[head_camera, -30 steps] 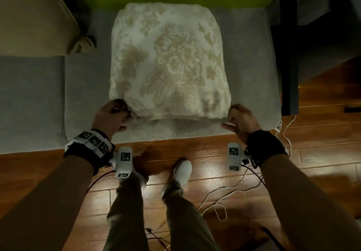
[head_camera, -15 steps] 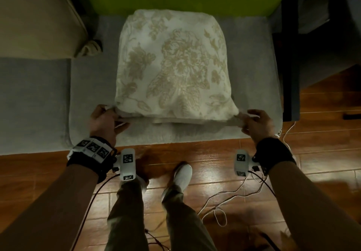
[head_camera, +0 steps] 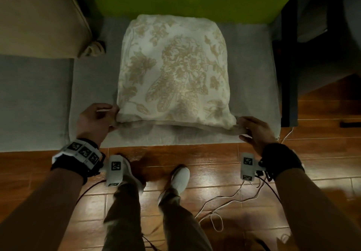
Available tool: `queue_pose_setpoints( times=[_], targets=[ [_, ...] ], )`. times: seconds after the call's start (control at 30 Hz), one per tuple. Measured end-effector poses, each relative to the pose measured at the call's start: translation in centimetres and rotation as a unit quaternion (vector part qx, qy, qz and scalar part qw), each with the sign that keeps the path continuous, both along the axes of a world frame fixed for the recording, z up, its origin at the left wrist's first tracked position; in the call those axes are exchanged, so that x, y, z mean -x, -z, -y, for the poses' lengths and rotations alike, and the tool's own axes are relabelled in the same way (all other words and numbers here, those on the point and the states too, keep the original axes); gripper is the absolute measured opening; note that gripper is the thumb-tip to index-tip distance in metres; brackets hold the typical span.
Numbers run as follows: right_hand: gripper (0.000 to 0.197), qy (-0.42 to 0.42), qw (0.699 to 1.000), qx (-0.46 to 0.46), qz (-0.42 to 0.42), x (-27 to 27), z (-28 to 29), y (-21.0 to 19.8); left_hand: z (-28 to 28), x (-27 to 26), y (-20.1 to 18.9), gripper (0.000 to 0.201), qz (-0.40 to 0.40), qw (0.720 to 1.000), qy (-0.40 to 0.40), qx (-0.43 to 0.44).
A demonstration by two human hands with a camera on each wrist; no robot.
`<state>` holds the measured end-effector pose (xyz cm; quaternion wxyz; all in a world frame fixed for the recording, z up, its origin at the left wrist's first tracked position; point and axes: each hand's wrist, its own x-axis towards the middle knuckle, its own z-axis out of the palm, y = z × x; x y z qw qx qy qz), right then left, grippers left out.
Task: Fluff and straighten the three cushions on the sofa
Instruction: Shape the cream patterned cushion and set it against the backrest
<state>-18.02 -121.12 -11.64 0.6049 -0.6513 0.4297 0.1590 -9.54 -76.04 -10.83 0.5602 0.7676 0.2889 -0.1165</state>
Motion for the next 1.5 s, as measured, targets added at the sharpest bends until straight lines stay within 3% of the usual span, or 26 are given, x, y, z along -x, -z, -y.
queue_pose_setpoints(
  times=[0.13, 0.27, 0.37, 0.43, 0.5, 0.57, 0.7, 0.77, 0.87, 0.93, 1.0, 1.07, 1.2, 1.27, 1.3, 1.4, 1.5],
  targets=[
    [0.013, -0.076, 0.997, 0.023, -0.017, -0.3, -0.2, -0.3, -1.5, 1.1, 1.5, 0.012, 0.039, 0.99, 0.031, -0.128],
    [0.005, -0.09, 0.989, 0.105, -0.054, 0.0, 0.3, 0.4, -2.6, 2.2, 1.8, 0.02, 0.038, 0.976, 0.003, -0.215],
    [0.006, -0.095, 0.985, 0.132, -0.056, -0.7, -0.8, 0.3, -1.6, 2.2, 1.9, 0.022, 0.028, 0.98, 0.032, -0.193],
    [0.023, -0.11, 0.984, 0.138, -0.022, -1.3, -1.7, 0.2, -0.8, 1.6, 1.7, 0.028, -0.037, 0.985, 0.061, -0.16],
    [0.031, -0.103, 0.983, 0.154, -0.012, -2.1, -2.3, 0.1, -0.3, 1.1, 1.4, 0.031, -0.086, 0.974, 0.138, -0.159],
    [0.033, -0.107, 0.979, 0.173, -0.012, -2.5, -2.2, 0.2, -0.3, 0.7, 1.3, 0.03, -0.075, 0.967, 0.171, -0.171],
    [0.024, -0.074, 0.976, 0.199, -0.038, -2.4, -0.5, 1.0, -1.6, 0.4, 2.1, 0.016, -0.015, 0.991, 0.044, -0.127],
    [0.024, -0.066, 0.975, 0.207, -0.054, -2.0, 0.0, 1.8, -1.8, 0.6, 2.2, 0.02, -0.03, 0.993, 0.014, -0.109],
    [0.025, -0.174, 0.935, 0.302, -0.073, -2.3, -1.5, 1.0, -1.6, 1.0, 2.1, 0.041, -0.083, 0.981, 0.063, -0.162],
    [0.033, -0.209, 0.908, 0.36, -0.04, -2.5, -2.5, 0.2, -1.8, 0.7, 1.3, 0.05, -0.087, 0.967, 0.092, -0.22],
    [0.051, -0.22, 0.886, 0.405, 0.053, -2.5, -3.8, -0.9, -1.9, 0.4, 0.4, 0.06, -0.022, 0.974, 0.09, -0.205],
    [0.064, -0.263, 0.841, 0.454, 0.134, -3.0, -5.6, -2.6, -0.6, -0.5, -1.5, 0.066, 0.081, 0.971, 0.105, -0.2],
    [0.073, -0.385, 0.752, 0.484, 0.226, -6.4, -10.3, -4.8, 4.5, -3.7, -4.9, 0.081, 0.239, 0.902, 0.249, -0.259],
    [0.074, -0.398, 0.741, 0.485, 0.239, -8.2, -11.6, -3.6, 6.6, -5.3, -4.4, 0.084, 0.275, 0.84, 0.343, -0.317],
    [0.074, -0.396, 0.748, 0.479, 0.234, -8.9, -11.9, -2.6, 7.3, -5.8, -3.5, 0.084, 0.257, 0.826, 0.375, -0.333],
    [0.075, -0.416, 0.761, 0.468, 0.17, -9.2, -12.1, 1.3, 8.5, -5.6, 0.1, 0.086, 0.13, 0.843, 0.418, -0.313],
    [0.076, -0.451, 0.746, 0.474, 0.126, -8.0, -12.5, 5.1, 8.2, -4.5, 3.9, 0.089, 0.085, 0.83, 0.436, -0.338]
  ],
)
